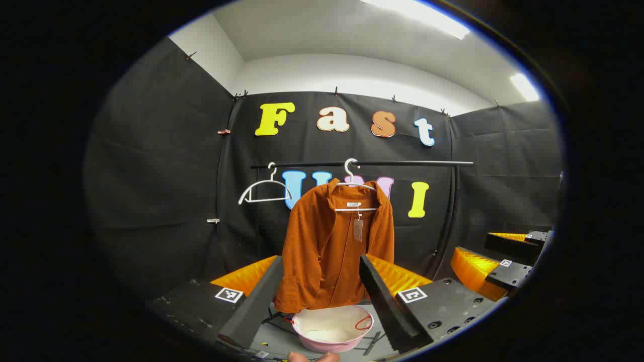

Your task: Grasp the clothes on the hanger with both hands and then place them into the laundry hamper below.

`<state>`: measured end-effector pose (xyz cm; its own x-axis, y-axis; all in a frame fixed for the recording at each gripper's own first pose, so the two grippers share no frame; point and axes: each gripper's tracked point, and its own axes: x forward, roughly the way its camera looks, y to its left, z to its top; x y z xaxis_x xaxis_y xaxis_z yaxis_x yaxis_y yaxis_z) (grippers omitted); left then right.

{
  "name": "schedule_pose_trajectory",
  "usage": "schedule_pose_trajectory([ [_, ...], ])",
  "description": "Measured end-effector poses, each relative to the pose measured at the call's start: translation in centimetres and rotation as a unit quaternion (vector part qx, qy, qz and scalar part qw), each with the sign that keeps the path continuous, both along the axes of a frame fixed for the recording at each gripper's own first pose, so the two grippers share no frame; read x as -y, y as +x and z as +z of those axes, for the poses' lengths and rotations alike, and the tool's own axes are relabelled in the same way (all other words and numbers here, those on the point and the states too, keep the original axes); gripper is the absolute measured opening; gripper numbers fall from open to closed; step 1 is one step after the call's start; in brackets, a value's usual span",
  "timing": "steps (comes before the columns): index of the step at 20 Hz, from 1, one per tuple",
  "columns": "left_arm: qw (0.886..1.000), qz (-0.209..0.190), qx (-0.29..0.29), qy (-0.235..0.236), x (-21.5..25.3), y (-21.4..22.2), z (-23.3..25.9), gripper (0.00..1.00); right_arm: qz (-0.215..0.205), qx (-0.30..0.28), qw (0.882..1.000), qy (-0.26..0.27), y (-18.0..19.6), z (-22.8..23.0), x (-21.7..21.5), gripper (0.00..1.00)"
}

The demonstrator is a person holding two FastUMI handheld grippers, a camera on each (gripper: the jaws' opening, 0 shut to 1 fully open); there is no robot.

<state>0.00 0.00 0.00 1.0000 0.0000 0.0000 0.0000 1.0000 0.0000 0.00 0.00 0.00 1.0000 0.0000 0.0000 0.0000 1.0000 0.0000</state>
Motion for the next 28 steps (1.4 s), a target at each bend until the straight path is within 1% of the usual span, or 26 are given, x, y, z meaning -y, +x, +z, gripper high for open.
schedule_pose_trajectory([
  [1, 1.000, -0.001, 0.000, 0.000, 0.0, 0.0, 0.1, 0.96, 0.000, 0.000, 1.000, -0.001, 0.0, -0.1, -0.1, 0.98],
  [21, 1.000, -0.019, 0.003, 0.004, 0.1, 0.6, 0.1, 0.96, -0.015, 0.000, 1.000, -0.002, 0.1, 0.1, -0.1, 0.98],
  [24, 1.000, -0.022, 0.008, 0.006, -0.1, 0.7, 0.5, 0.96, -0.011, 0.002, 1.000, -0.005, 0.1, 0.4, -0.4, 0.98],
  [28, 1.000, -0.025, 0.011, 0.003, -0.1, 1.8, 1.0, 0.96, -0.006, 0.005, 1.000, -0.008, 1.0, 0.8, -0.4, 0.98],
])
